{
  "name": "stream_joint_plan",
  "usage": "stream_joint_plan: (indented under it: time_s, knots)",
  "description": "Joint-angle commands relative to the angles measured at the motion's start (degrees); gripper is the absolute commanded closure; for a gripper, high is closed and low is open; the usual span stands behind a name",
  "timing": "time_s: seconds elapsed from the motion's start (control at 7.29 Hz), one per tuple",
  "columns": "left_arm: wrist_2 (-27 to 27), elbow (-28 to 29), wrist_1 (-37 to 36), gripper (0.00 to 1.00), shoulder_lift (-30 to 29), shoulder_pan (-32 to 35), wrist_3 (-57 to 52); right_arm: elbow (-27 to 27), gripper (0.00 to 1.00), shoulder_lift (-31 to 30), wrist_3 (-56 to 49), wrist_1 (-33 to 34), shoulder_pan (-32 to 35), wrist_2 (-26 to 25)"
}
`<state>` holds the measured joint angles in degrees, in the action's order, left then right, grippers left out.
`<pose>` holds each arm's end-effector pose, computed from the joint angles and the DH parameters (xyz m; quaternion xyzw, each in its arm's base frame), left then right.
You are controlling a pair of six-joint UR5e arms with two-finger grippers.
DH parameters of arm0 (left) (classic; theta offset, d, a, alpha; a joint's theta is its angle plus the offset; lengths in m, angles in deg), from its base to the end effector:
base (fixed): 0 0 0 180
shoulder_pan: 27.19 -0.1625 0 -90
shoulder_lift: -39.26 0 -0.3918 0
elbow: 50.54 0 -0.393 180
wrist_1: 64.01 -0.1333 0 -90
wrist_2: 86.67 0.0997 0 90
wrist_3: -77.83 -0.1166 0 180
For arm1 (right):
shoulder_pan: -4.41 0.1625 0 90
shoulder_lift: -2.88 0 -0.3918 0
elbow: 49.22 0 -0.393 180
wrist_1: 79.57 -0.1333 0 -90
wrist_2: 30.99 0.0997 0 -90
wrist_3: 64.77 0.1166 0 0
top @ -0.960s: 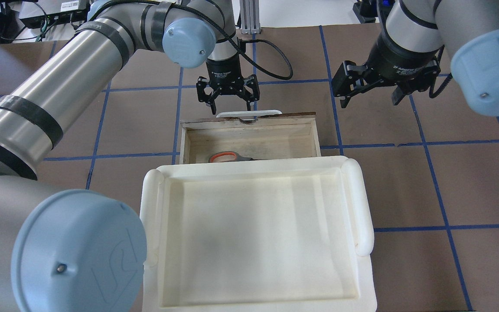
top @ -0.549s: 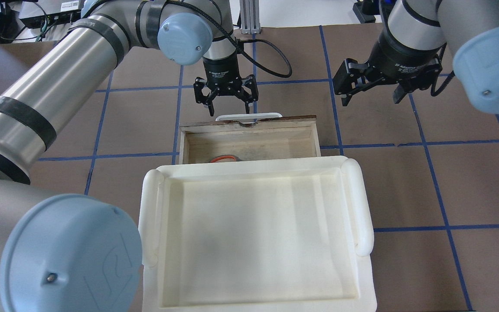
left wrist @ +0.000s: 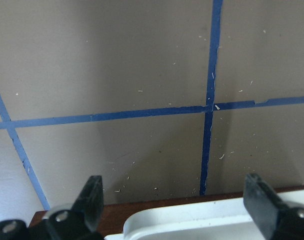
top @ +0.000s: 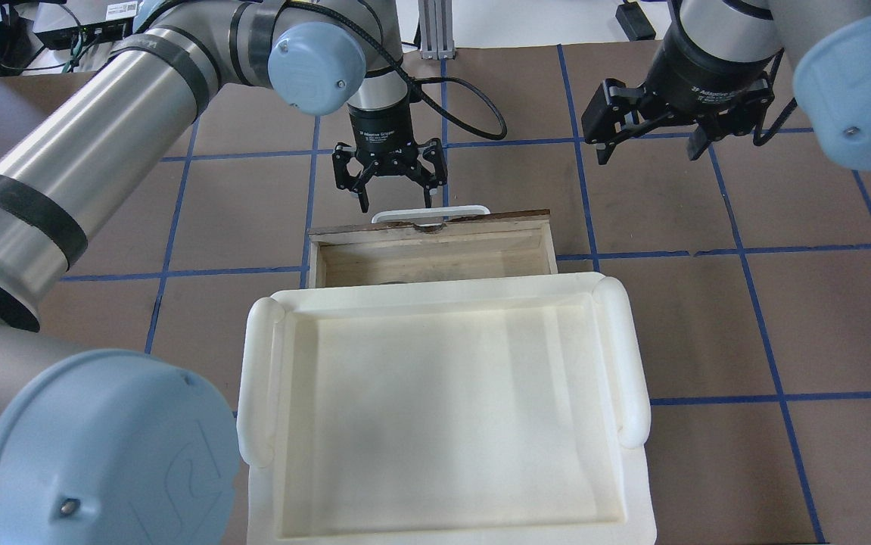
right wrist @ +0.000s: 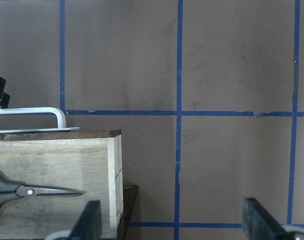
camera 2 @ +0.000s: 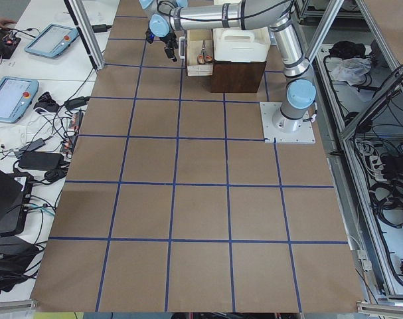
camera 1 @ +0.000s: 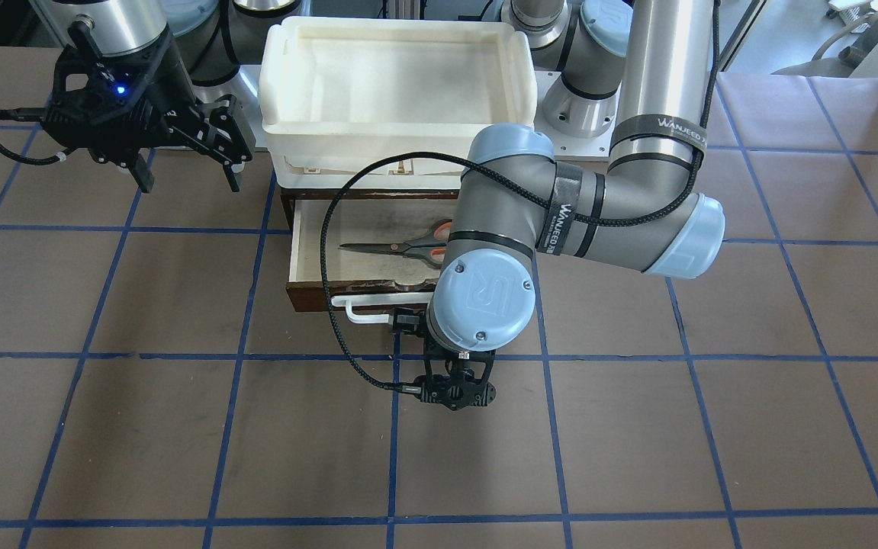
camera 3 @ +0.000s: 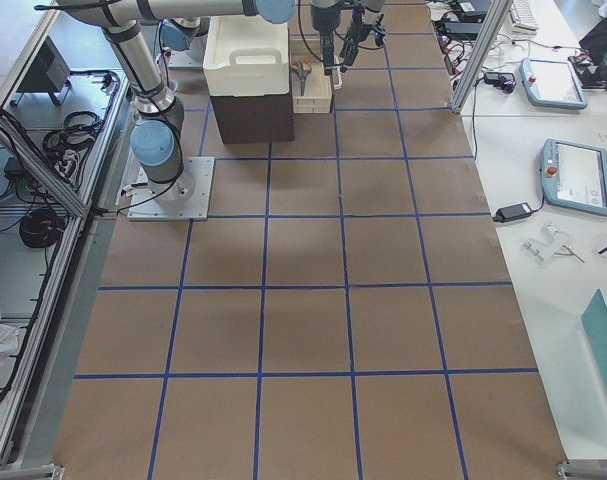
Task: Put scissors in drawer and close it
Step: 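Push the drawer shut with the left gripper, away from the robot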
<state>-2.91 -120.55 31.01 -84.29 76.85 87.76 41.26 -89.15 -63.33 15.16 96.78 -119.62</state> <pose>-0.3008 -0.6011 0.2552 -0.0266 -0.9851 -0.1688 0.0191 0.1563 -0.4848 0.4597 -0.0088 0.9984 -0.0543 0.0138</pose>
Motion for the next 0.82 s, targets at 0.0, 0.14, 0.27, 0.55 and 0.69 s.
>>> stream_joint_plan:
  time_s: [0.0,0.14,0.27,0.55,0.69]
  knots:
    - [0.0,-0.2,1.9,0.00,0.6,-0.1,0.0,-2.1,0.00,1.9,-0.2,0.0,-0.8,0.1]
    - [0.0,-0.2,2.7,0.00,0.7,-0.1,0.0,-2.9,0.00,2.4,-0.3,-0.4,-0.9,0.1]
    - [-0.6,-1.2,3.2,0.00,1.1,-0.1,0.0,-2.8,0.00,2.4,-0.4,-0.6,-1.0,0.0]
    - [-1.7,-3.5,7.0,0.00,2.9,-0.3,0.1,-2.8,0.00,2.1,-0.2,-0.7,-1.0,-0.3]
    - [-1.8,-3.7,7.4,0.00,3.2,-0.5,0.2,-2.8,0.00,1.9,0.0,-0.5,-1.0,-2.1]
